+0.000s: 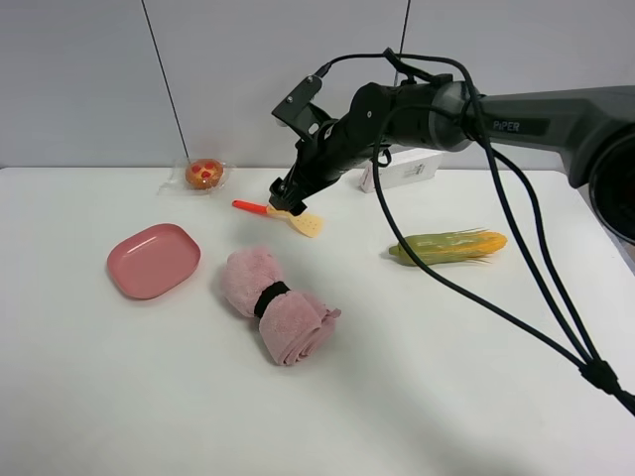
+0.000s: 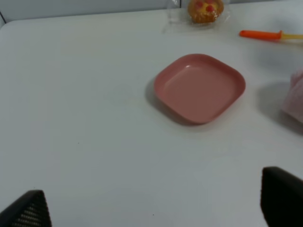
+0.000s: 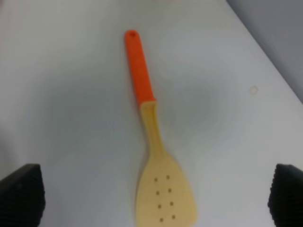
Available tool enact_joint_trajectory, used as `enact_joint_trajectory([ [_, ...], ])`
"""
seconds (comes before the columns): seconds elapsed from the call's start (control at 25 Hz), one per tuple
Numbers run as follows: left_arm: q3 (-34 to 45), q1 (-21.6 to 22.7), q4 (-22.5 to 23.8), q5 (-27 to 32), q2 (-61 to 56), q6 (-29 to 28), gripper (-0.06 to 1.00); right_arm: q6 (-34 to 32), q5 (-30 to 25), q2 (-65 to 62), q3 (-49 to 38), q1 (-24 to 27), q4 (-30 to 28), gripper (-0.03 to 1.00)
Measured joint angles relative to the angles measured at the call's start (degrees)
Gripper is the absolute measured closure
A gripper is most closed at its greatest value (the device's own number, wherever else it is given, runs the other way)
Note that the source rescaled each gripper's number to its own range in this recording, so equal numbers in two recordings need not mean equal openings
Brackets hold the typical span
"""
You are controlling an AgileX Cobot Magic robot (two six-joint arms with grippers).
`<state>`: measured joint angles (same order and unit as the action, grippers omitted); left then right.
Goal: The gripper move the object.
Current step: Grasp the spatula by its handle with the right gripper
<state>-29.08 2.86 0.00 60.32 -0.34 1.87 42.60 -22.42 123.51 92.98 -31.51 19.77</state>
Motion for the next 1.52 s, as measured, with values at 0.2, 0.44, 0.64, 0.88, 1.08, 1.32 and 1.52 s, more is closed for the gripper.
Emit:
enact_joint_trajectory([
  [0.2,0.0,0.0,0.0,0.0,0.0,0.0,-0.06,1.5,-0.6,3.7,3.6,0.0,-0.6,0.04],
  [0.44,0.0,0.0,0.0,0.0,0.0,0.0,-0.06,1.3,-9.0,11.4,17.6,-0.1,1.1,0.05],
  [0.64,0.0,0.0,0.0,0.0,0.0,0.0,-0.06,1.1,-17.8,18.1,27.4,-0.1,3.3,0.05],
  [0.88,0.0,0.0,0.0,0.0,0.0,0.0,-0.06,1.1,-21.3,20.2,29.8,-0.1,0.9,0.05],
  [1.08,0.0,0.0,0.0,0.0,0.0,0.0,-0.06,1.1,-21.2,20.7,30.0,-0.1,-1.1,0.08],
  [1.32,0.0,0.0,0.0,0.0,0.0,0.0,-0.06,1.1,-20.6,22.8,30.1,0.2,-0.8,0.10],
  [1.52,0.0,0.0,0.0,0.0,0.0,0.0,-0.06,1.1,-20.1,24.0,30.1,0.3,0.2,0.10],
])
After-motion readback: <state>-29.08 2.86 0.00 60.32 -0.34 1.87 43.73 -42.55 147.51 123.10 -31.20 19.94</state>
